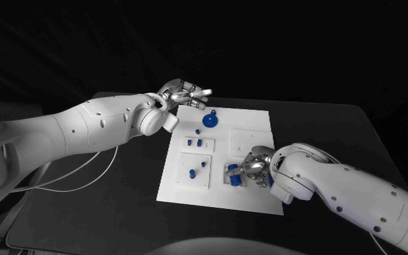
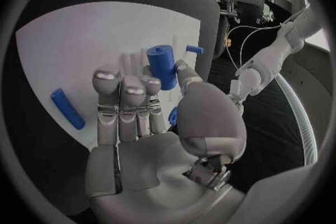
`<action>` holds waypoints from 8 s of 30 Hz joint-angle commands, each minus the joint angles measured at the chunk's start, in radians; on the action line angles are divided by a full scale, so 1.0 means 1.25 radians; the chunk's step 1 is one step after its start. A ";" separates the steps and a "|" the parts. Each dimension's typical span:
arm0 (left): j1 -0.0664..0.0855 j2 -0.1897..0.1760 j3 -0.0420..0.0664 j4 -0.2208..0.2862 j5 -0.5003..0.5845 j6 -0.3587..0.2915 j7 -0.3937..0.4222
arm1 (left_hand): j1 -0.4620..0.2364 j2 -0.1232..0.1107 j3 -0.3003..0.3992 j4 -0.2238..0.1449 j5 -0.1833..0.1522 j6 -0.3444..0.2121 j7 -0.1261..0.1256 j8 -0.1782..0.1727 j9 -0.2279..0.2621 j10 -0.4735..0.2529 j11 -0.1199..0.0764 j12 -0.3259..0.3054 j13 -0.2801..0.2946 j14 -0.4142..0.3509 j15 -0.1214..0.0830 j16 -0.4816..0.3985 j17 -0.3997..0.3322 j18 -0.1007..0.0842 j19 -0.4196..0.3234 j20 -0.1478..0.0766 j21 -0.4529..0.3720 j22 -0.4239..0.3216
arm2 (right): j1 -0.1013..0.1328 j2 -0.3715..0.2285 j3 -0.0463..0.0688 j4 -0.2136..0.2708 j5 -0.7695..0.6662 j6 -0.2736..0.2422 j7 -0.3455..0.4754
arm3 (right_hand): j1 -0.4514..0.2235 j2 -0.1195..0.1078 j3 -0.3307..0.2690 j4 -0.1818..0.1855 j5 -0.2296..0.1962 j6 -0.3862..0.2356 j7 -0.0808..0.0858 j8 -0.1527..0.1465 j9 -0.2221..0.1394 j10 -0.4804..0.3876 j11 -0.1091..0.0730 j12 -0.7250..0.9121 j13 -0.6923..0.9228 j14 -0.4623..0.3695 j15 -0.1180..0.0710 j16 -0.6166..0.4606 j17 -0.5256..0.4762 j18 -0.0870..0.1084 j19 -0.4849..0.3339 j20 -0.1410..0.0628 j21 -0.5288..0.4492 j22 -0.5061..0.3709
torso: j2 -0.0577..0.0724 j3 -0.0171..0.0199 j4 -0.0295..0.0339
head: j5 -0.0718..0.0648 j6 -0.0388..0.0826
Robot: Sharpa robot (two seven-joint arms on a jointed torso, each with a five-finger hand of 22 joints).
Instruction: Assemble the parts on the task board
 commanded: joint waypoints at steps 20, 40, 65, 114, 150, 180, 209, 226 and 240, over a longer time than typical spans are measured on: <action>0.000 0.003 0.000 0.001 -0.014 0.016 -0.005 | 0.003 -0.005 0.005 0.005 -0.004 -0.009 -0.001 0.000 0.001 -0.008 0.002 -0.002 0.001 -0.006 0.001 -0.005 0.002 -0.012 -0.002 0.005 0.006 -0.004 | -0.001 0.015 -0.011 -0.027 -0.028 0.036 -0.014 | -0.040 -0.088 -0.034 0.155 -0.112 0.002 -0.006 -0.002 0.012 -0.007 0.002 -0.019 -0.011 -0.002 -0.004 -0.017 -0.003 -0.010 0.041 -0.005 -0.013 0.059 | 0.000 0.0004 -0.0009 | 0.007 -0.001; 0.000 0.002 0.000 -0.003 -0.044 0.018 -0.011 | 0.007 -0.007 0.007 0.008 -0.004 -0.010 0.000 0.000 0.001 -0.010 0.002 -0.002 0.001 -0.007 0.001 -0.005 0.002 -0.011 -0.002 0.005 0.008 -0.007 | -0.001 0.004 -0.012 -0.011 -0.043 -0.017 0.011 | 0.005 -0.066 -0.096 0.154 -0.110 -0.009 -0.001 -0.002 0.016 -0.018 0.006 -0.029 -0.011 0.000 -0.001 -0.030 0.002 -0.006 0.041 0.000 -0.020 0.060 | 0.000 0.0004 -0.0010 | 0.008 -0.002; 0.000 -0.003 0.000 -0.006 -0.044 0.012 -0.008 | 0.011 -0.005 0.009 0.004 -0.003 -0.010 0.000 0.000 0.001 -0.009 0.002 -0.002 0.001 -0.007 0.001 -0.004 0.003 -0.010 -0.002 0.006 0.010 -0.010 | -0.008 -0.104 -0.012 0.071 -0.333 -0.265 0.481 | 0.187 -0.032 0.050 -0.147 -0.044 -0.125 0.049 -0.004 -0.107 -0.042 0.031 0.035 0.009 -0.013 0.017 -0.050 -0.018 0.013 0.026 0.020 -0.042 0.058 | 0.000 0.0005 -0.0018 | 0.016 0.002; 0.000 0.003 0.000 -0.019 -0.044 0.030 -0.014 | 0.004 0.009 0.001 -0.003 -0.004 -0.012 0.000 0.000 0.001 -0.011 0.002 -0.002 0.001 -0.006 0.001 -0.004 0.004 -0.011 -0.002 0.005 0.013 -0.015 | 0.027 -0.027 -0.126 0.024 -0.864 -0.151 0.489 | 0.221 -0.086 0.298 -0.243 -0.112 -0.113 -0.044 -0.001 -0.153 -0.148 -0.014 0.089 -0.142 -0.053 -0.004 -0.008 0.049 -0.004 -0.014 -0.001 0.069 0.069 | 0.000 -0.0010 -0.0010 | 0.029 -0.015; 0.000 -0.001 0.000 -0.018 -0.047 0.036 -0.026 | 0.004 0.008 -0.001 -0.001 -0.004 -0.015 0.001 0.000 0.001 -0.014 0.003 -0.002 0.001 -0.007 0.001 -0.005 0.001 -0.011 -0.003 0.005 0.014 -0.018 | 0.034 -0.007 -0.159 0.001 -0.855 -0.254 0.507 | 0.191 -0.085 0.350 -0.245 -0.111 0.032 -0.004 -0.001 -0.131 -0.178 -0.003 0.144 -0.246 -0.045 0.001 0.014 0.086 0.007 -0.014 0.005 0.111 0.073 | 0.000 0.0000 -0.0017 | 0.032 -0.023; 0.000 -0.001 0.000 -0.022 -0.042 0.046 -0.035 | 0.000 0.002 -0.001 0.010 -0.004 -0.018 0.002 0.000 0.001 -0.016 0.004 -0.002 0.001 -0.007 0.002 -0.005 -0.001 -0.011 -0.003 0.005 0.015 -0.021 | 0.045 -0.029 -0.159 0.015 -0.802 -0.195 0.572 | 0.192 -0.074 0.338 -0.245 -0.112 0.055 0.001 -0.003 -0.147 -0.197 0.004 0.158 -0.260 -0.050 0.006 0.005 0.098 0.008 -0.027 0.009 0.106 0.071 | 0.000 0.0000 -0.0023 | 0.033 -0.022; 0.000 0.000 0.000 -0.024 -0.039 0.044 -0.046 | 0.003 0.004 0.005 0.019 -0.004 -0.019 0.002 0.000 0.001 -0.016 0.004 -0.002 0.001 -0.007 0.002 -0.004 -0.001 -0.011 -0.003 0.006 0.016 -0.024 | 0.044 0.005 -0.159 -0.036 -0.809 -0.175 0.554 | 0.195 -0.080 0.362 -0.245 -0.110 -0.008 0.000 -0.004 -0.154 -0.231 0.007 0.153 -0.261 -0.080 0.007 -0.028 0.082 0.015 -0.049 0.010 0.043 0.057 | 0.000 -0.0009 -0.0007 | 0.035 -0.025; 0.000 0.000 0.000 -0.024 -0.041 0.045 -0.051 | 0.005 0.008 0.003 0.015 -0.004 -0.019 0.002 0.000 0.001 -0.016 0.004 -0.002 0.001 -0.007 0.002 -0.004 0.000 -0.011 -0.003 0.006 0.016 -0.024 | 0.043 -0.002 -0.160 -0.037 -0.805 -0.151 0.545 | 0.203 -0.091 0.385 -0.245 -0.103 -0.056 -0.005 -0.003 -0.154 -0.253 0.012 0.149 -0.273 -0.107 0.013 -0.041 0.064 0.027 -0.067 0.017 -0.027 0.045 | -0.001 0.0002 -0.0015 | 0.035 -0.029; 0.000 -0.001 0.000 -0.026 -0.042 0.045 -0.052 | 0.005 0.009 0.000 0.012 -0.004 -0.019 0.002 0.000 0.001 -0.017 0.004 -0.002 0.001 -0.007 0.002 -0.004 0.000 -0.011 -0.003 0.006 0.017 -0.025 | 0.042 -0.008 -0.160 -0.028 -0.799 -0.159 0.546 | 0.199 -0.097 0.388 -0.245 -0.096 -0.062 -0.007 -0.003 -0.156 -0.253 0.011 0.153 -0.276 -0.107 0.014 -0.037 0.062 0.028 -0.068 0.018 -0.023 0.044 | -0.001 0.0002 -0.0015 | 0.035 -0.030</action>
